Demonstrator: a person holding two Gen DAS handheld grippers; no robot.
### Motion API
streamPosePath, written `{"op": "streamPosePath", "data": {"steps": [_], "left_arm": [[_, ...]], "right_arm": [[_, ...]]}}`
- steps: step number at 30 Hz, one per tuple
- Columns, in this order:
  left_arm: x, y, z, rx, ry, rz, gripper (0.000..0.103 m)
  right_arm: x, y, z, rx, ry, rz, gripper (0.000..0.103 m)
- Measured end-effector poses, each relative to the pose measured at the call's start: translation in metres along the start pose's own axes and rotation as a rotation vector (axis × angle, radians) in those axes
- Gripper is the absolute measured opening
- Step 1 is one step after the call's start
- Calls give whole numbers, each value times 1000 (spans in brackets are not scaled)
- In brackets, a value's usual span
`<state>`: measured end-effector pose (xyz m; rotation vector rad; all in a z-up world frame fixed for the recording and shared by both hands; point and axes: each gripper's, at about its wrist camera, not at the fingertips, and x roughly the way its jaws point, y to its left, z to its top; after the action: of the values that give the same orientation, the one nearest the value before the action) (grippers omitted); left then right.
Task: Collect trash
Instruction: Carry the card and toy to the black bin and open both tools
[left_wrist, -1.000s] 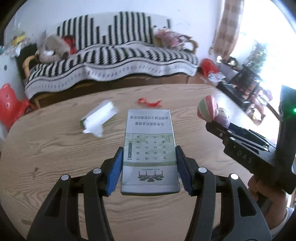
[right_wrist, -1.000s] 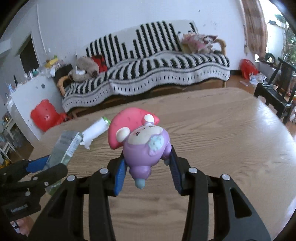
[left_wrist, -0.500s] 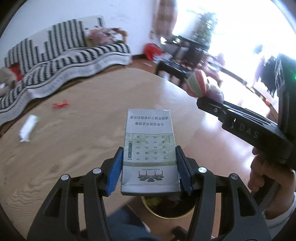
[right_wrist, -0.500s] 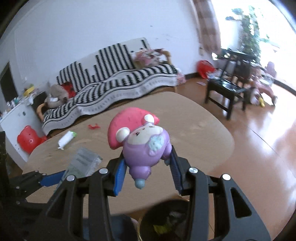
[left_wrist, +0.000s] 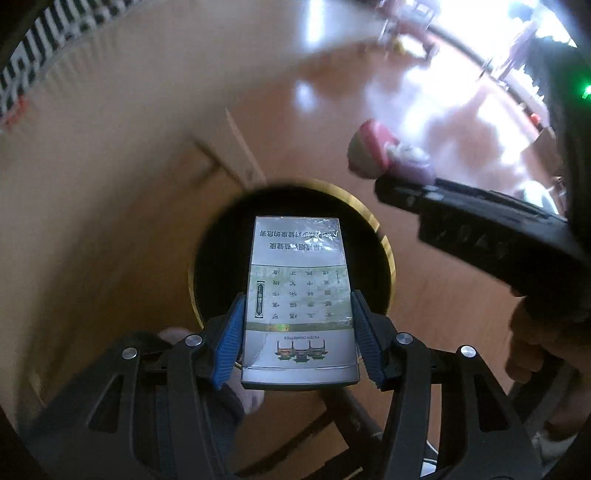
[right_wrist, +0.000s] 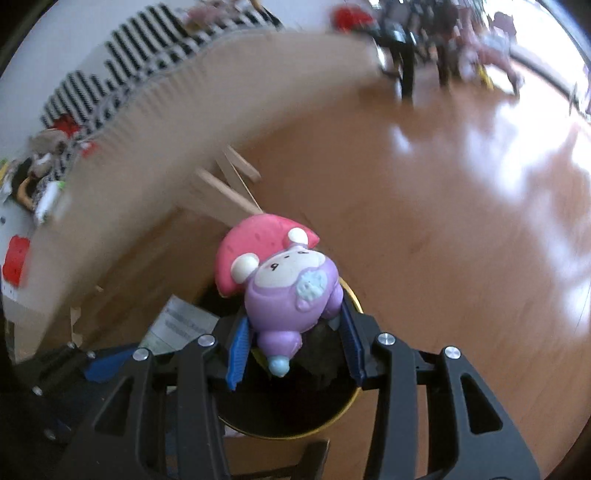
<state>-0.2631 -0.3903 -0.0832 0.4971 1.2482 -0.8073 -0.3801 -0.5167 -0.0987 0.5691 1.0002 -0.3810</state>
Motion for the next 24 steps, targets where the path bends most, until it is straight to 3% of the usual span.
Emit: {"op": "streamPosePath", "data": {"steps": [8, 15, 24], "left_arm": [[66, 14, -3, 5, 145, 10, 55], [74, 12, -9, 41, 157, 13, 55], [69, 7, -6, 47, 138, 6, 55]], "right_arm": [[71, -6, -22, 21, 168, -19, 43], [107, 1, -33, 23, 245, -39, 43], [110, -1, -29, 29, 248, -29, 47]]}}
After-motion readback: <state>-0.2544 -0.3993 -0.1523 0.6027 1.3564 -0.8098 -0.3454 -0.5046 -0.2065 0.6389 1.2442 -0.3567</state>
